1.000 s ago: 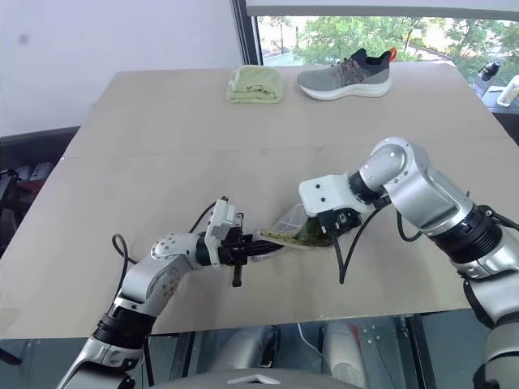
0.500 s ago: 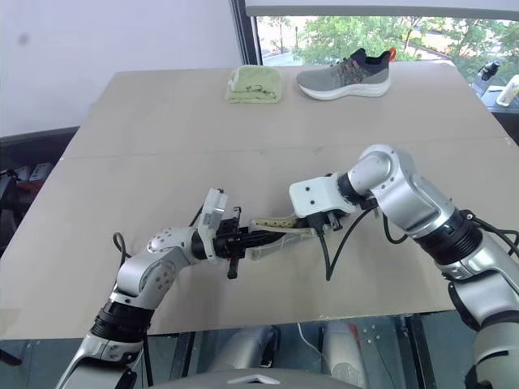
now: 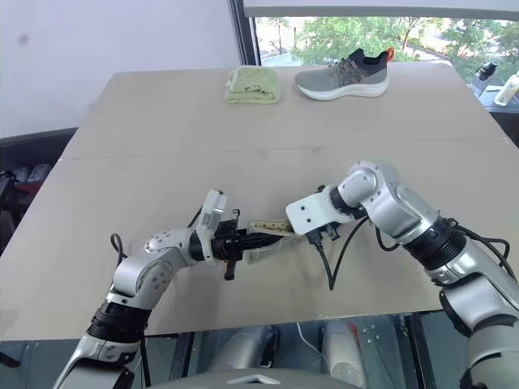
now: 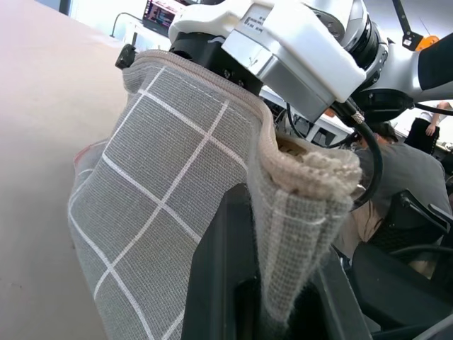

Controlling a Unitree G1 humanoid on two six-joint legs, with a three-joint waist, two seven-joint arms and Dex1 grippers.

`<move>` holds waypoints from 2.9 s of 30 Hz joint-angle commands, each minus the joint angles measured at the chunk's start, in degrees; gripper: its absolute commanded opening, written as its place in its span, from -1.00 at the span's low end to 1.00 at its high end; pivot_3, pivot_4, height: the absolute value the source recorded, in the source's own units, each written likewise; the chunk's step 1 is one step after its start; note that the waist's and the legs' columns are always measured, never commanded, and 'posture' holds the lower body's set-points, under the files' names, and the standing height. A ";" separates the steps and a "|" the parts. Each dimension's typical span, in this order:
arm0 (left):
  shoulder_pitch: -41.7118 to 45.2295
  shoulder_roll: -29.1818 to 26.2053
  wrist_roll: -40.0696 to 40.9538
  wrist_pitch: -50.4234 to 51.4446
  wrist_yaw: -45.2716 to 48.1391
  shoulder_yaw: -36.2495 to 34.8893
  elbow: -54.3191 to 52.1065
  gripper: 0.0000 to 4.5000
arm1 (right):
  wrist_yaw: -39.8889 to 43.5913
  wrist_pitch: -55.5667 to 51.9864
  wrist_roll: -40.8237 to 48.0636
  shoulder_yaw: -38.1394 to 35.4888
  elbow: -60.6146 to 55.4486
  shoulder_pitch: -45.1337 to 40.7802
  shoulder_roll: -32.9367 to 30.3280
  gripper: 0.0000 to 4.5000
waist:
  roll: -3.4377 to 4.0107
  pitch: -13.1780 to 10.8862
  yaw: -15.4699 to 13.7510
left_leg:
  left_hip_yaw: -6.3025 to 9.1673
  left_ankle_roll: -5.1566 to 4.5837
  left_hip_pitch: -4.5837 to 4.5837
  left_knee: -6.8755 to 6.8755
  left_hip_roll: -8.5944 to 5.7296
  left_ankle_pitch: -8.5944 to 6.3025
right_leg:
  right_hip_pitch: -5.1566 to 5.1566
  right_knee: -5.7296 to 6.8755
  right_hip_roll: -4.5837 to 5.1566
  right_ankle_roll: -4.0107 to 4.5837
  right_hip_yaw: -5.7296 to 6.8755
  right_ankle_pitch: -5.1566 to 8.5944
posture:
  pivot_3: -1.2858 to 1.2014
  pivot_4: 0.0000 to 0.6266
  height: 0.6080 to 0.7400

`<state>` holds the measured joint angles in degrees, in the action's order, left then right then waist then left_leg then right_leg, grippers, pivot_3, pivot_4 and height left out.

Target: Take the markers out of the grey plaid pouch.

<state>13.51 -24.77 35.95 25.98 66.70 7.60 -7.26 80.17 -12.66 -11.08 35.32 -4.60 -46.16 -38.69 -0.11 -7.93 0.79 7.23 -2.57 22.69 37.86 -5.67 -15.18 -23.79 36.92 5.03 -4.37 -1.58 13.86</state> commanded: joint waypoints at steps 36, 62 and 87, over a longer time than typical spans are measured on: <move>10.11 -8.24 -40.56 -22.69 -23.11 0.78 0.56 -1.00 | -13.95 -19.68 1.03 -11.10 -4.37 -2.91 5.62 -0.98 | 0.00 0.00 0.01 | 0.02 0.01 0.14 -0.02 -0.07 0.00 | -0.14 0.04 -0.08 0.02 0.13 -0.01 | 0.03 -0.52 1.00; 1.37 -5.29 -18.25 -19.52 -18.95 -9.22 -3.89 -1.00 | -15.64 -29.85 8.27 -24.82 -5.76 8.07 -14.86 0.30 | -0.01 -0.02 0.09 | -0.16 0.00 0.10 0.02 0.03 0.00 | -0.12 0.06 0.09 0.02 -0.02 -0.02 | 0.03 -0.52 1.00; -5.89 2.28 0.09 -11.11 -13.18 -5.21 -12.28 -1.00 | -11.97 -30.58 19.48 -10.97 -11.33 -0.88 -8.09 -0.99 | -0.02 -0.03 -0.41 | -0.02 -0.01 0.14 0.14 -0.03 -0.01 | -0.02 0.02 0.13 0.02 0.13 -0.02 | 0.03 -0.52 1.00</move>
<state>7.52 -22.96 33.96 15.24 52.56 2.40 -17.74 66.67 -45.52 10.03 23.36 -15.09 -46.90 -45.40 -0.13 -7.96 0.38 7.21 -2.58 22.82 38.01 -5.71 -15.19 -23.81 36.94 5.16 -4.35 -1.44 13.85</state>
